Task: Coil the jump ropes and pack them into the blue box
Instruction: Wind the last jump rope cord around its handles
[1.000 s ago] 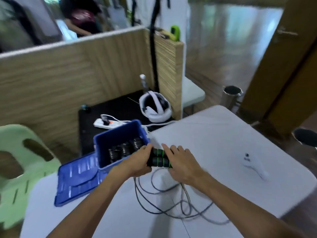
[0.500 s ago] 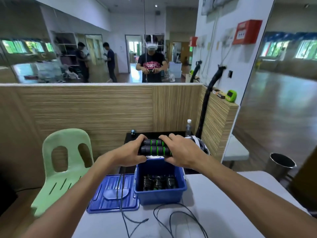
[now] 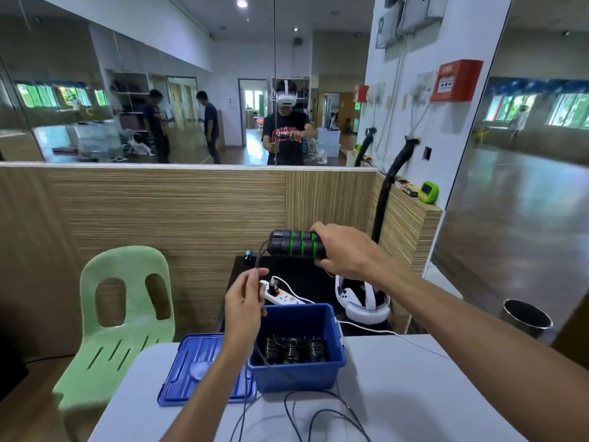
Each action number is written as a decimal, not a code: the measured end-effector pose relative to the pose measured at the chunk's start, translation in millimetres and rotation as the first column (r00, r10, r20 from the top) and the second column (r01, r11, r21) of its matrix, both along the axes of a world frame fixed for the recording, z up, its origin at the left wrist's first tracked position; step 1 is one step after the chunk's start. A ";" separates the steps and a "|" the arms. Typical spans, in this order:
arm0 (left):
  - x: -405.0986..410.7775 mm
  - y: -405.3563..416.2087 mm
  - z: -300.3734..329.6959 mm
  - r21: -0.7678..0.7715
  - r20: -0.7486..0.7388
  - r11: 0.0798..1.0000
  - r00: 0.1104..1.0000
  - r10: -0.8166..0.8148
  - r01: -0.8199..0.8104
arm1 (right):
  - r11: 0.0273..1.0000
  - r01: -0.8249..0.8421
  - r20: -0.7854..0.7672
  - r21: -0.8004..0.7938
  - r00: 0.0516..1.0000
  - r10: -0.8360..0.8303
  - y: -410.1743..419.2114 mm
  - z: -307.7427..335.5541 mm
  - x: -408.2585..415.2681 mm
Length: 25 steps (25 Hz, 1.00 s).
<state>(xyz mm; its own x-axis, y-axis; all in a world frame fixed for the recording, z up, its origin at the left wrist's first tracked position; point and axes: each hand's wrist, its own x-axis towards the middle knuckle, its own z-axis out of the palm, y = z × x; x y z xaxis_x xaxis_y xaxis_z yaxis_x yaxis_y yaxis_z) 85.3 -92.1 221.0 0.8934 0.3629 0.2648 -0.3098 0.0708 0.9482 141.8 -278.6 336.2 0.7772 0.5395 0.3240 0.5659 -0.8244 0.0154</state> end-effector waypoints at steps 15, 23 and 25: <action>0.1 -108.0 -1.0 -0.154 -0.042 0.981 0.993 0.109 -0.114 | 0.979 0.034 -0.030 0.199 0.999 -0.028 -6.9 15.4 0.7; 3.4 -123.2 30.4 -0.335 -0.057 0.871 0.915 -0.398 0.358 | 0.973 0.123 -0.138 0.198 0.986 -0.096 -19.5 17.2 3.5; 5.4 -124.6 31.5 -0.317 -0.032 0.853 0.894 -0.447 0.415 | 0.972 0.132 -0.172 0.193 0.980 -0.099 -19.9 18.1 3.2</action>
<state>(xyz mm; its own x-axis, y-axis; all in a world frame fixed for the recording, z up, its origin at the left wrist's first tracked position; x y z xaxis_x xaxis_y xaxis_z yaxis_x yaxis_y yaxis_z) 90.8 -216.7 252.5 0.9940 -0.0186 0.1075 -0.0874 0.4547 0.8863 145.0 -298.5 354.3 0.8807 0.3795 0.2834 0.4485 -0.8606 -0.2414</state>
